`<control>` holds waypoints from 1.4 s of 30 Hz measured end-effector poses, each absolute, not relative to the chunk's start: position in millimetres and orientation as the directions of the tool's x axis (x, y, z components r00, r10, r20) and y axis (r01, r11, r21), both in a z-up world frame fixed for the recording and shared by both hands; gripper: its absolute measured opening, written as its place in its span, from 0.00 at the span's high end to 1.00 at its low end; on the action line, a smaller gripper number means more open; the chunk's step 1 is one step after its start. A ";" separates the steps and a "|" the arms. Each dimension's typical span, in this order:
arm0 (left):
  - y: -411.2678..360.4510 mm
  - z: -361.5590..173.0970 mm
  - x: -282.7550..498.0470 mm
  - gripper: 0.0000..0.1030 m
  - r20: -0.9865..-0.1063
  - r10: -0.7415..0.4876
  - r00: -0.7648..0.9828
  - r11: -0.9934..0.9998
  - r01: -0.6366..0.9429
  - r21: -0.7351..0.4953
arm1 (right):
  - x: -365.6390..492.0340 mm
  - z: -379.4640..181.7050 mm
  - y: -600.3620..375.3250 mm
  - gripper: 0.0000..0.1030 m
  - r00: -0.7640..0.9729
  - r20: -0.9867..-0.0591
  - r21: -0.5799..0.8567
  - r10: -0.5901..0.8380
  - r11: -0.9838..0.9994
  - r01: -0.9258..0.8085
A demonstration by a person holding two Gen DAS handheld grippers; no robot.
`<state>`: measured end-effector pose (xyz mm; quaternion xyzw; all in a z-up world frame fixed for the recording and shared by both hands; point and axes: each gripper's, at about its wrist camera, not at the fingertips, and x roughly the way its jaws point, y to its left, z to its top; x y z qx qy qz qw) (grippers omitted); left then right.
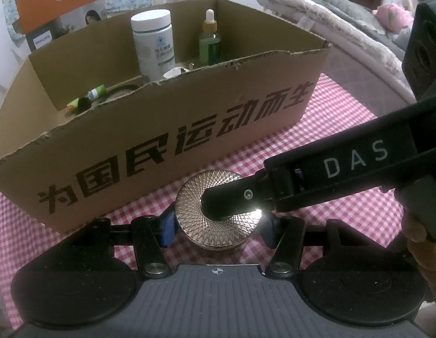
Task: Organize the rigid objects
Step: 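Carry the gold jar into the box beside the dropper bottle and open the right gripper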
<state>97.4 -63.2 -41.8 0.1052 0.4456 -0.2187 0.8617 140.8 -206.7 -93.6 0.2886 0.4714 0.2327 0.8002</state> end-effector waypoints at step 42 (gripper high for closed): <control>-55.5 -27.8 84.1 0.45 -0.775 -0.314 0.549 0.885 0.464 -0.030 | 125.3 -76.8 -202.1 0.54 0.494 -0.590 0.665 0.639 0.731 -0.151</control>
